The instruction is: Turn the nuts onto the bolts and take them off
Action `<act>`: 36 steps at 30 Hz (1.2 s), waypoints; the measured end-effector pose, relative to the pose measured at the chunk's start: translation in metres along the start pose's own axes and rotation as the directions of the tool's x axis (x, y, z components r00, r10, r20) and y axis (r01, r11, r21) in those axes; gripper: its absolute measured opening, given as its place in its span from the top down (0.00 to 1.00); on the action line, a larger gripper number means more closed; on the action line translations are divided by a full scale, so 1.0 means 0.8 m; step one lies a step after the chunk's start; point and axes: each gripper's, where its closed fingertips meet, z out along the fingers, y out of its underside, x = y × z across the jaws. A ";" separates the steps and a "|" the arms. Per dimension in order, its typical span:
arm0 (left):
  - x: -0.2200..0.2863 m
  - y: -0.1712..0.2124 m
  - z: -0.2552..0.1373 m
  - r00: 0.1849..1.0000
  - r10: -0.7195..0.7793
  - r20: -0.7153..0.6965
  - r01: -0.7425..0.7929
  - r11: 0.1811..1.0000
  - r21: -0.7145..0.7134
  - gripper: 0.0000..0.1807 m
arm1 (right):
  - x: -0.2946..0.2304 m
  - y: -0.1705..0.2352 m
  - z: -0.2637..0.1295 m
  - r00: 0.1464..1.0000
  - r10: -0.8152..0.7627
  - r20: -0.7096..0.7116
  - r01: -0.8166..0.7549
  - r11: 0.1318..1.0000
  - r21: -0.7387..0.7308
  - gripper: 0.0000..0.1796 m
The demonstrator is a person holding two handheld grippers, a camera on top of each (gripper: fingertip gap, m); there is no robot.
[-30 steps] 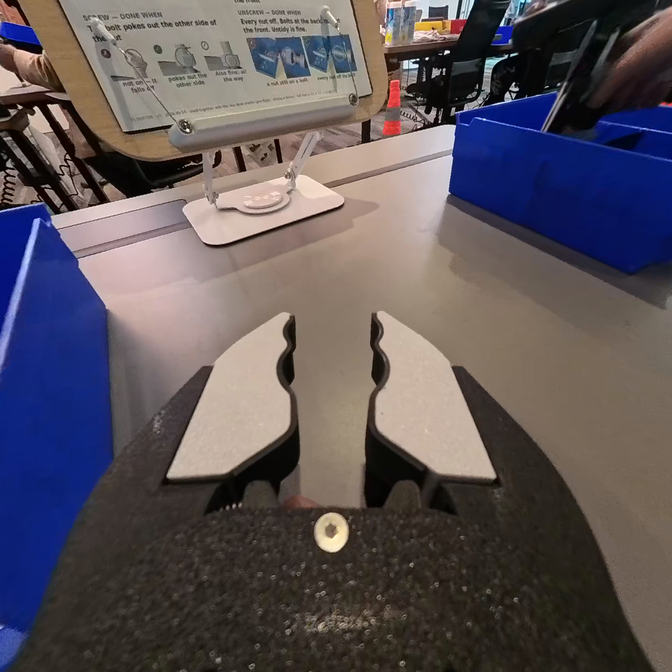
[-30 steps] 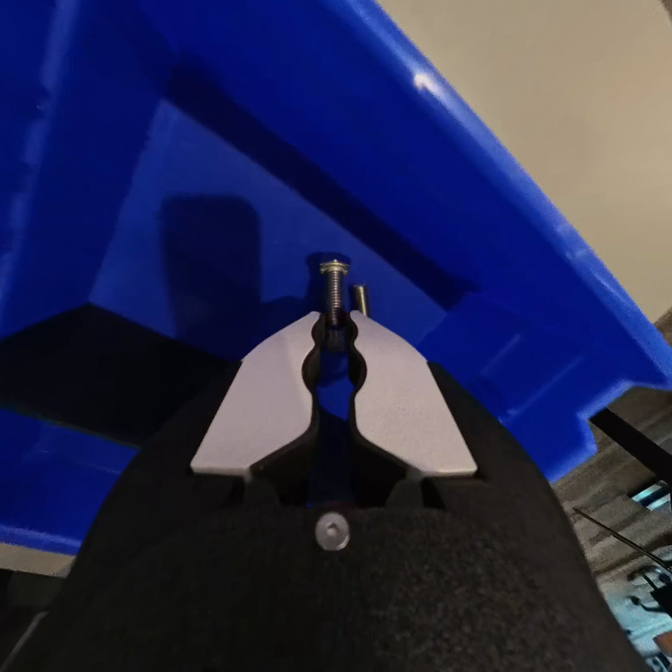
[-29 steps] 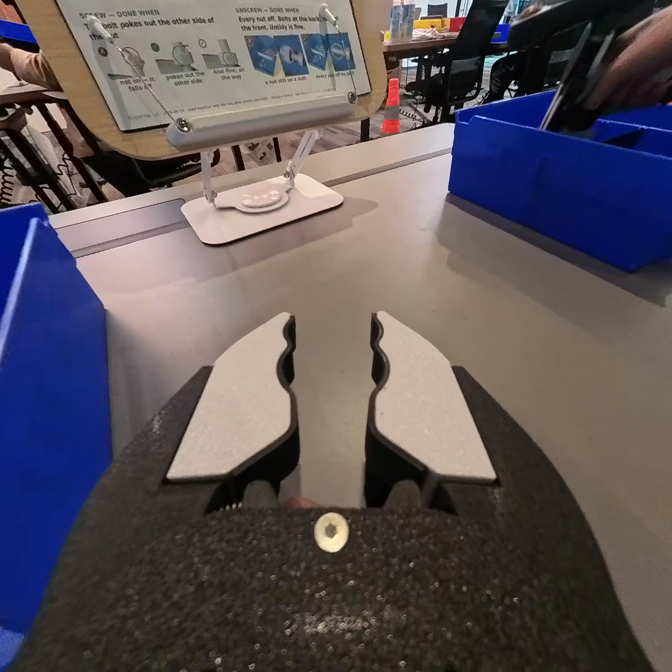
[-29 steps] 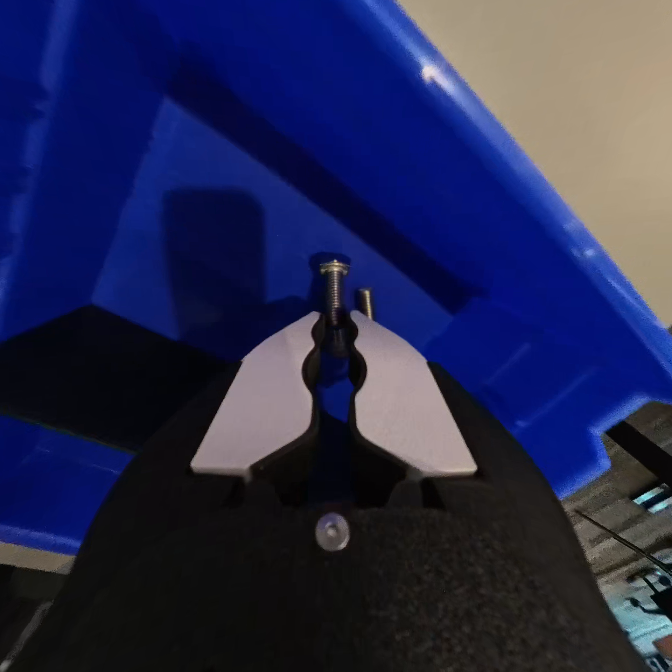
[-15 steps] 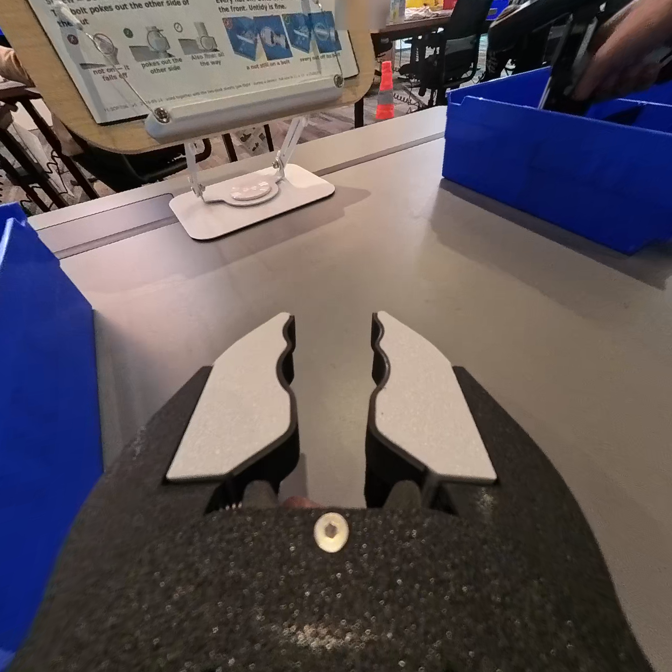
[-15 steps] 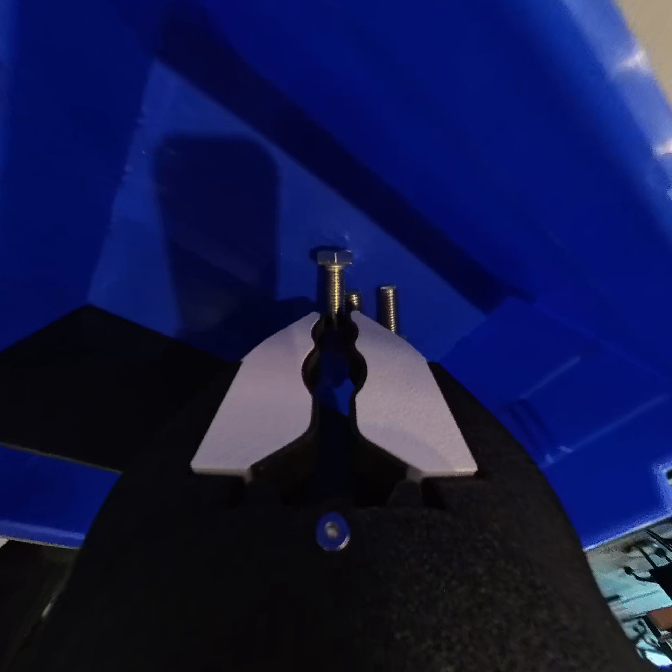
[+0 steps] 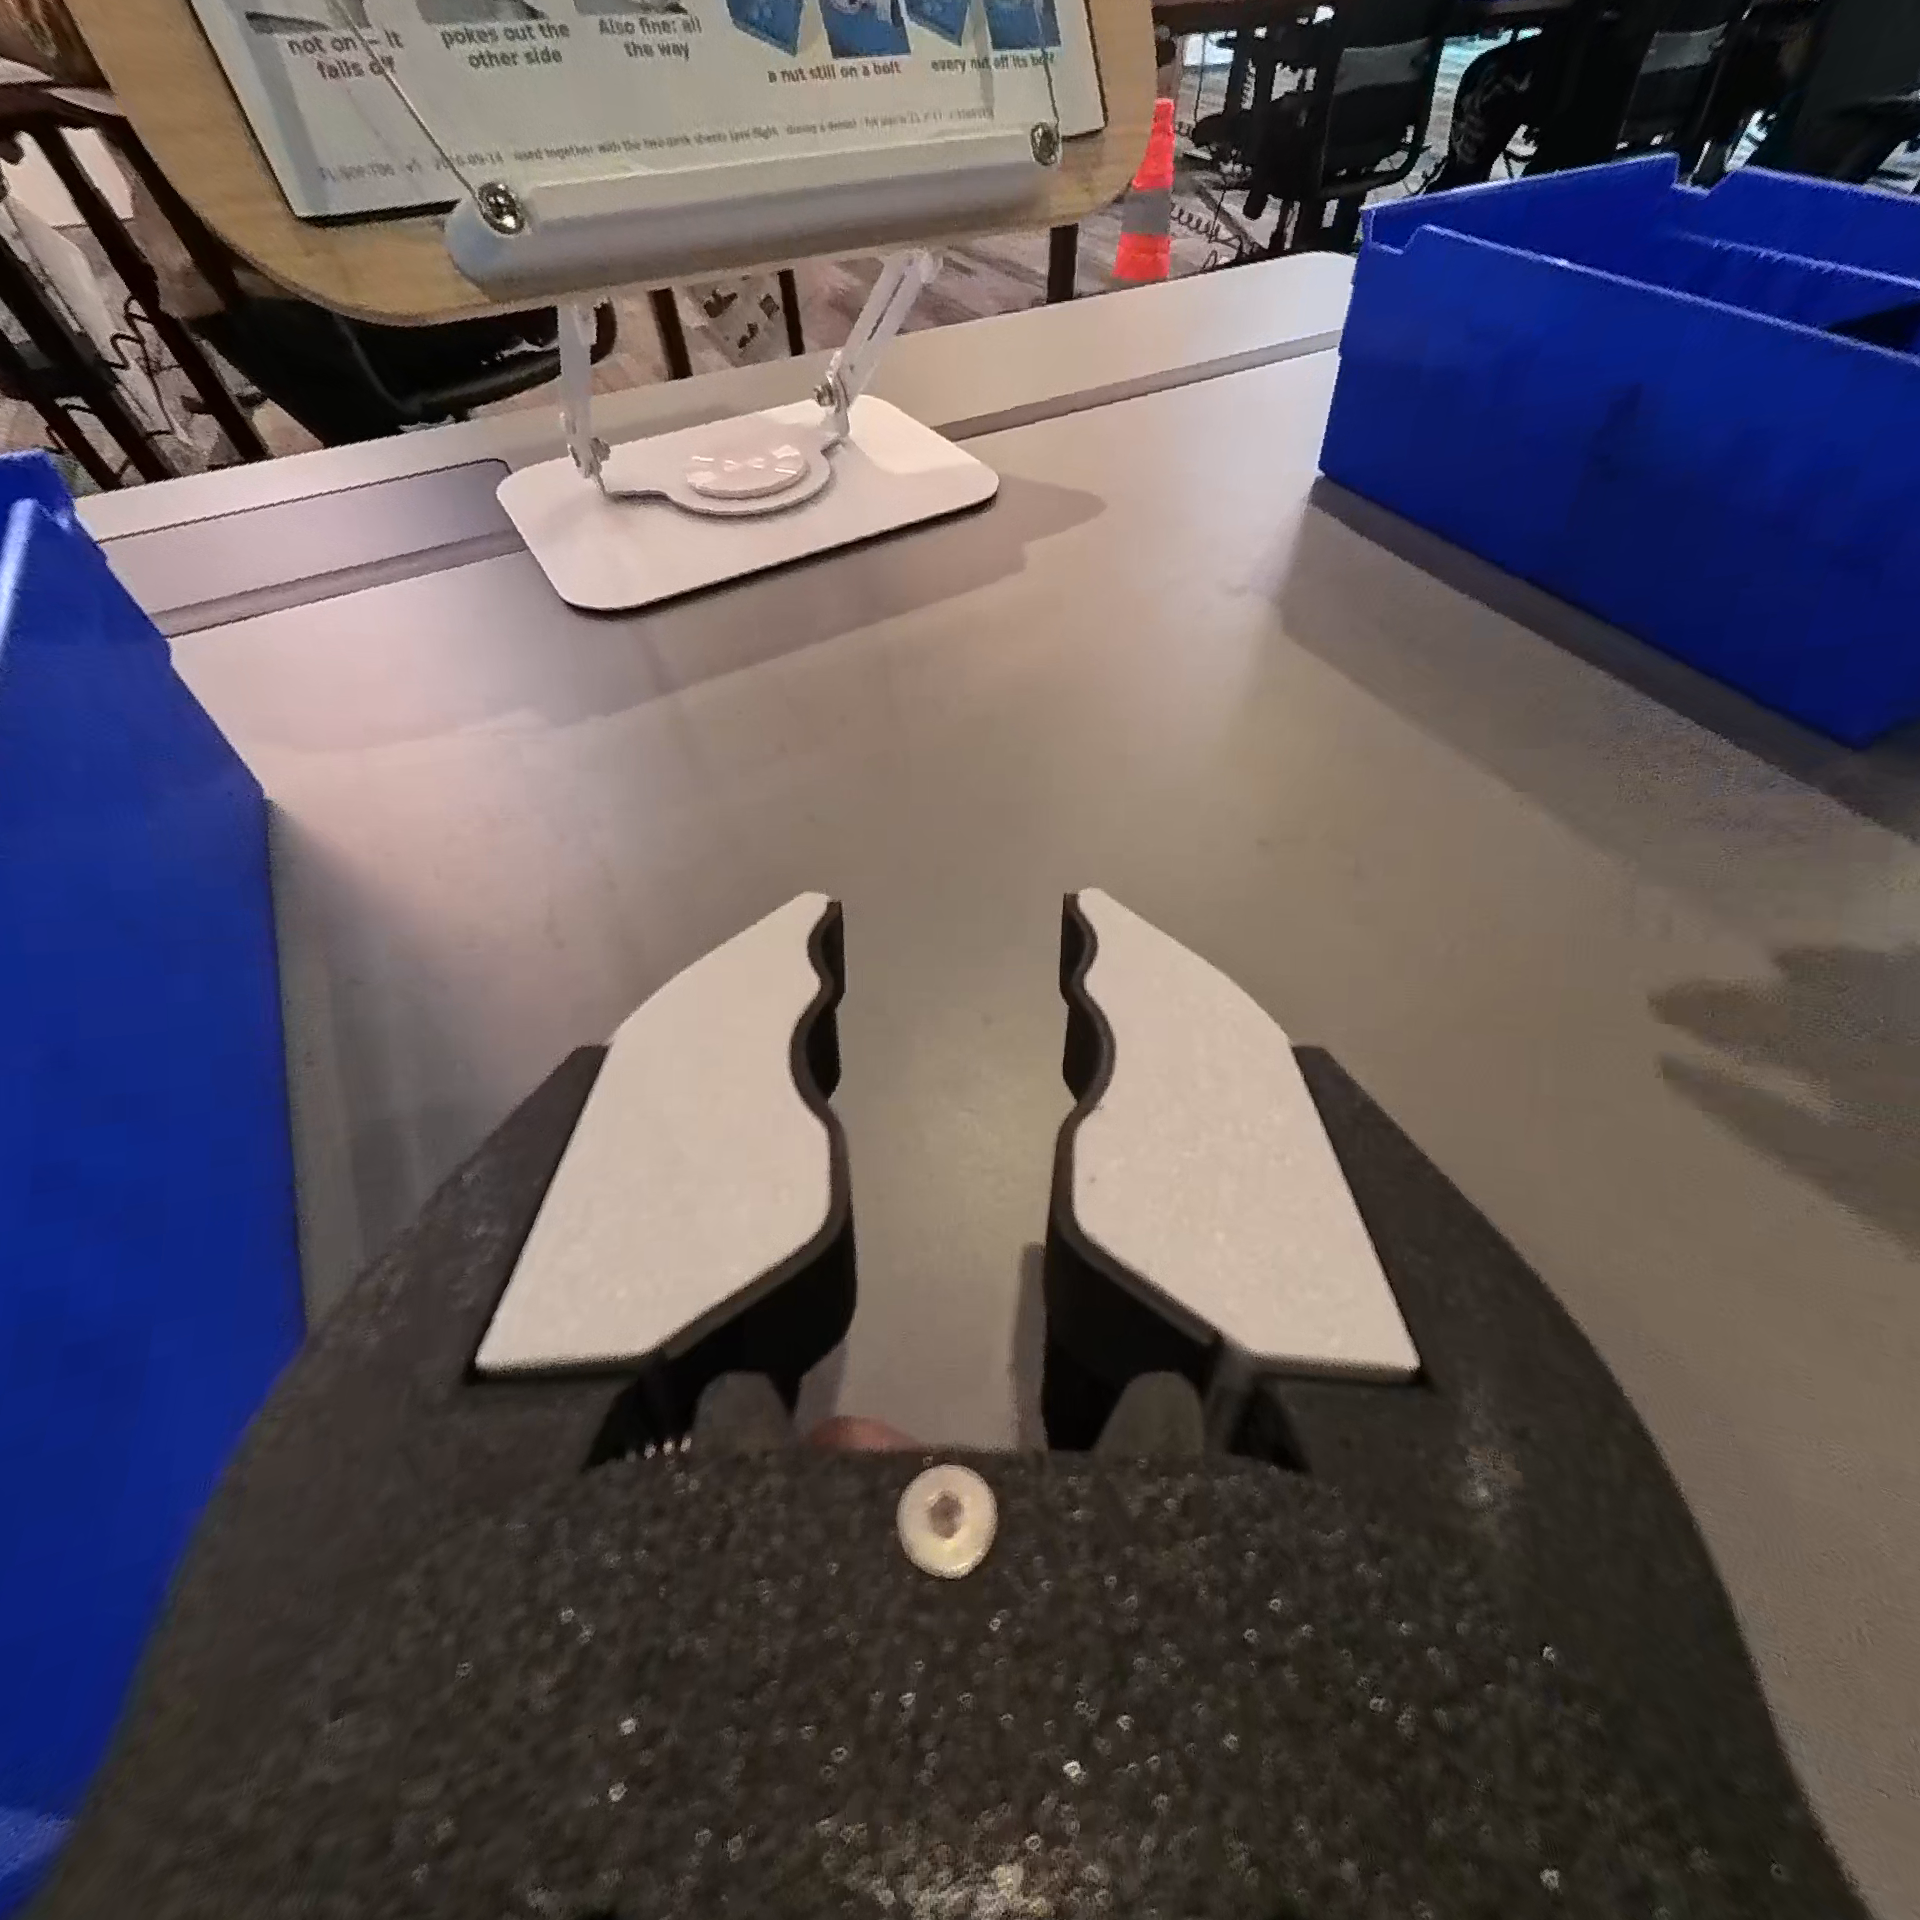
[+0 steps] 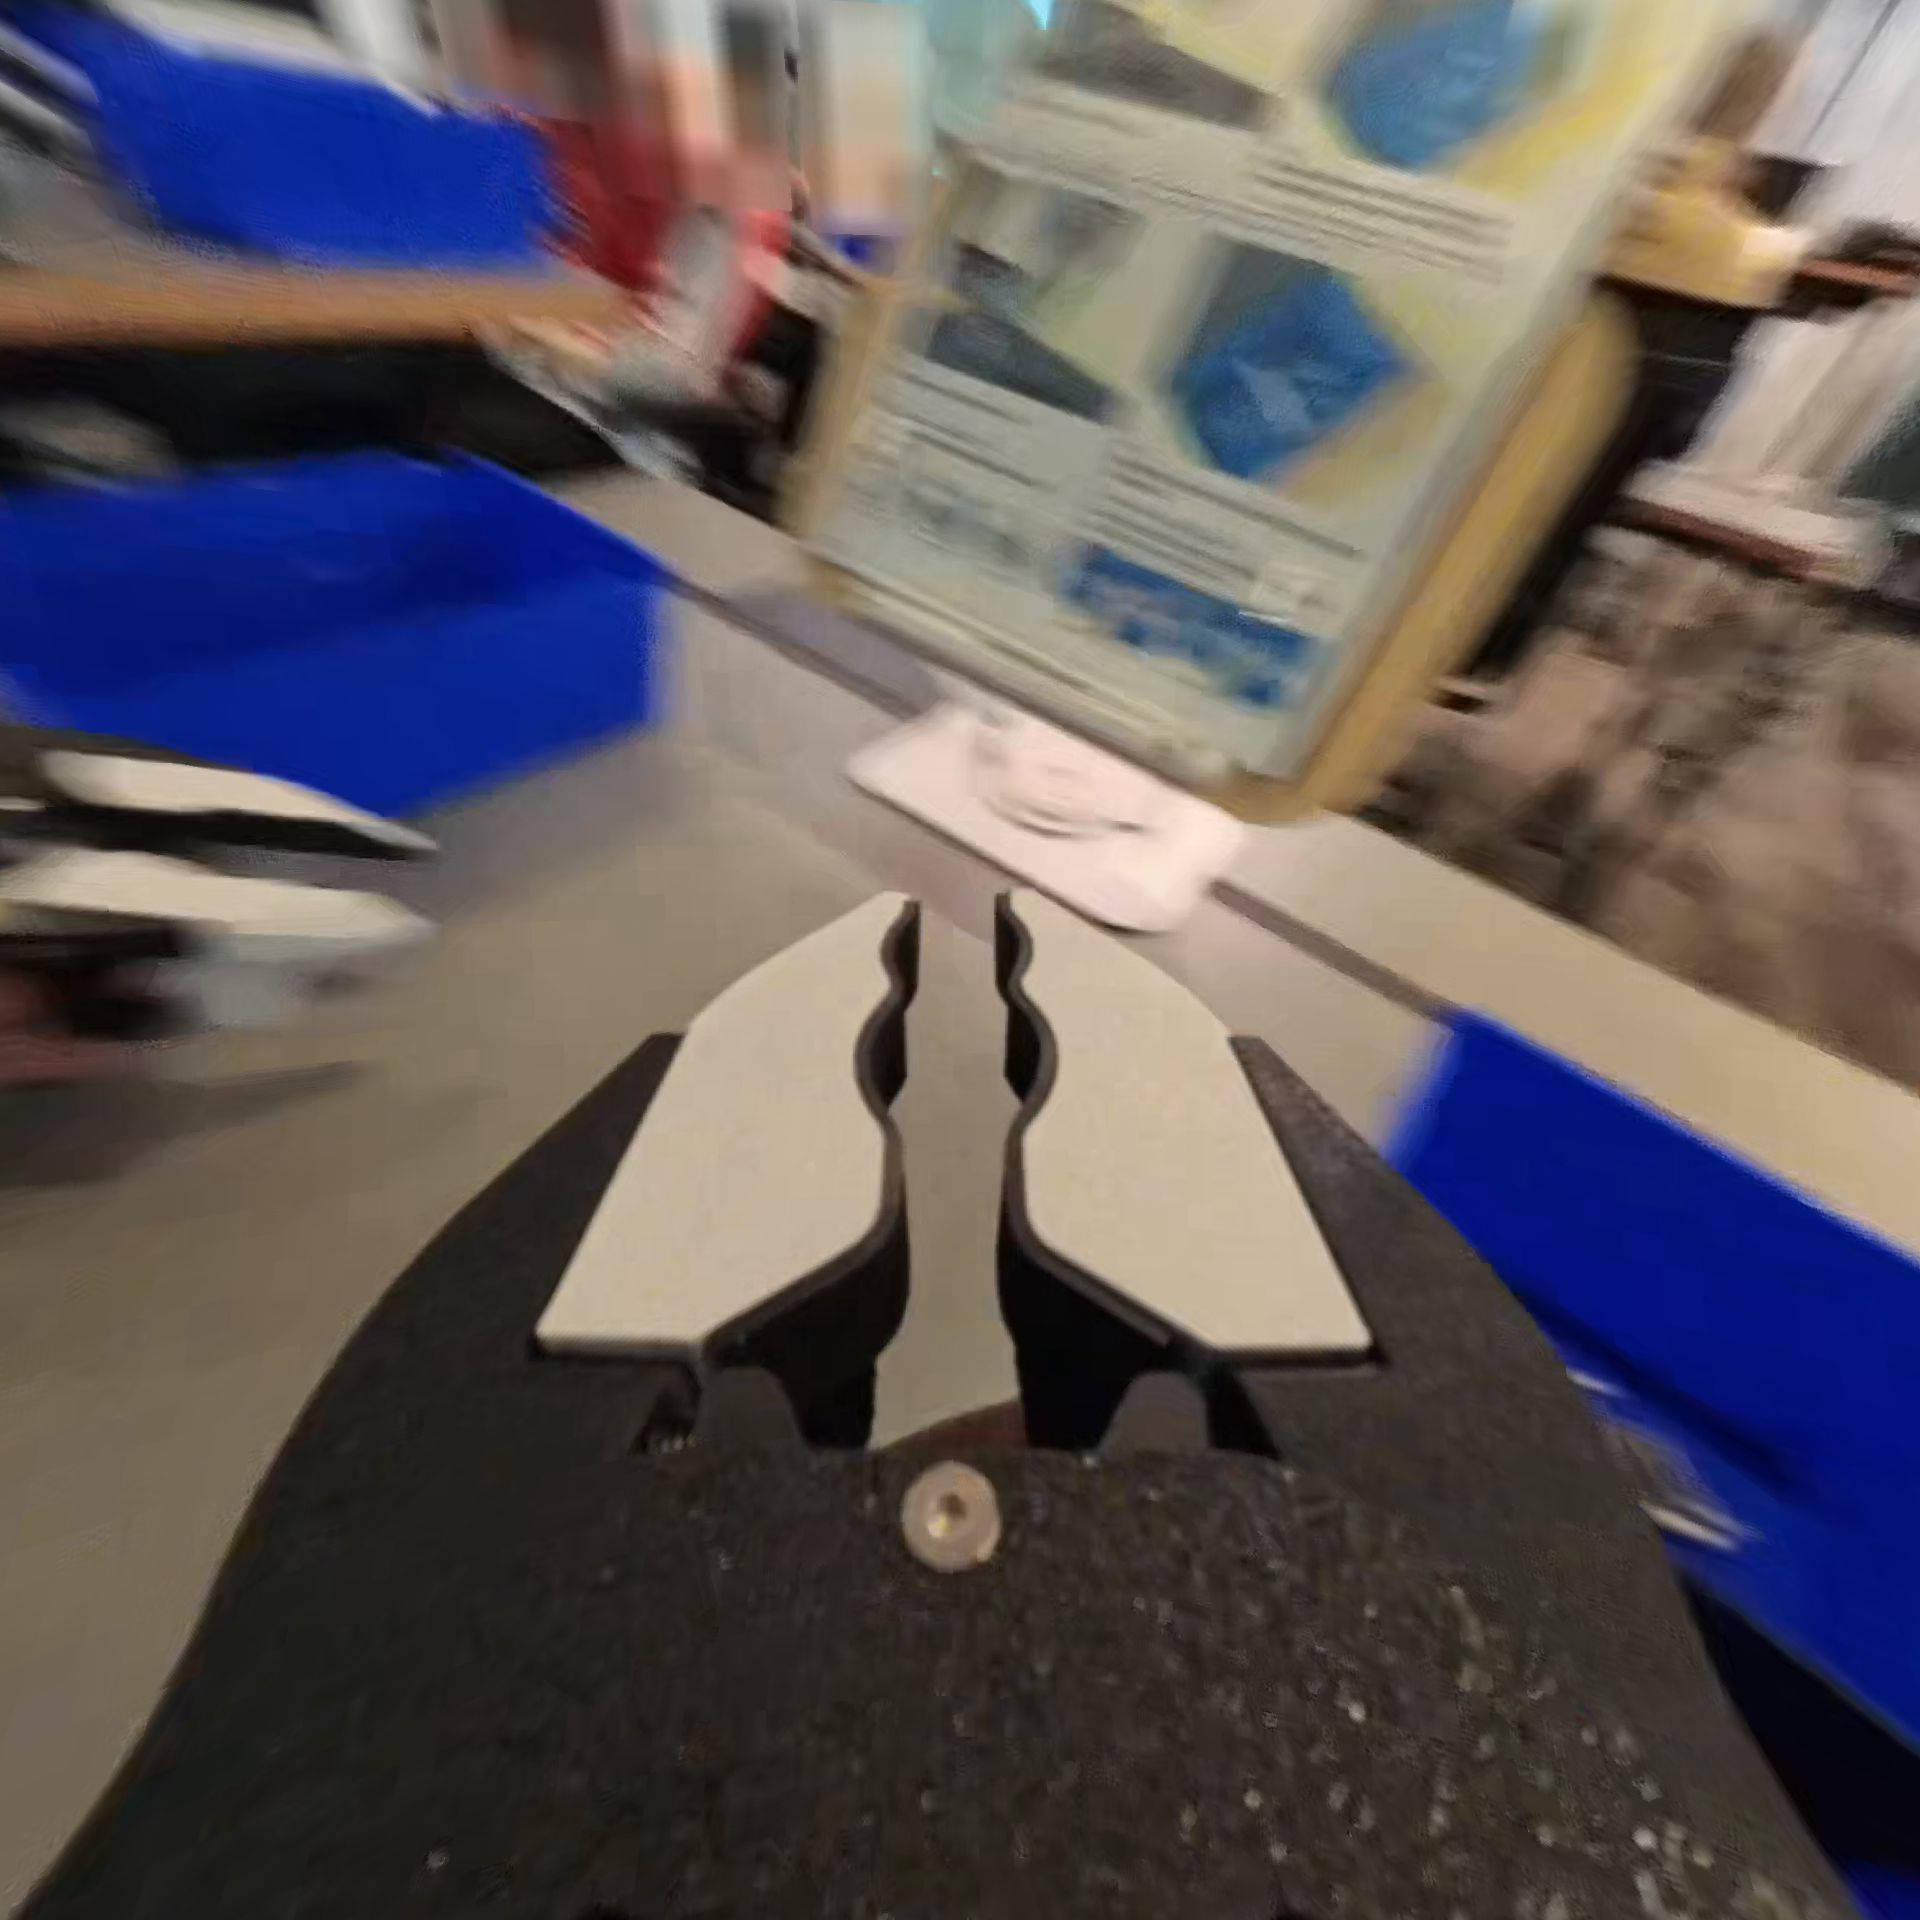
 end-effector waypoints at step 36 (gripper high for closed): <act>-0.269 -0.090 -0.060 0.947 -0.121 0.298 0.264 0.820 -0.508 0.72 | -0.151 0.136 0.050 0.962 0.166 0.218 -0.165 0.986 -0.022 0.83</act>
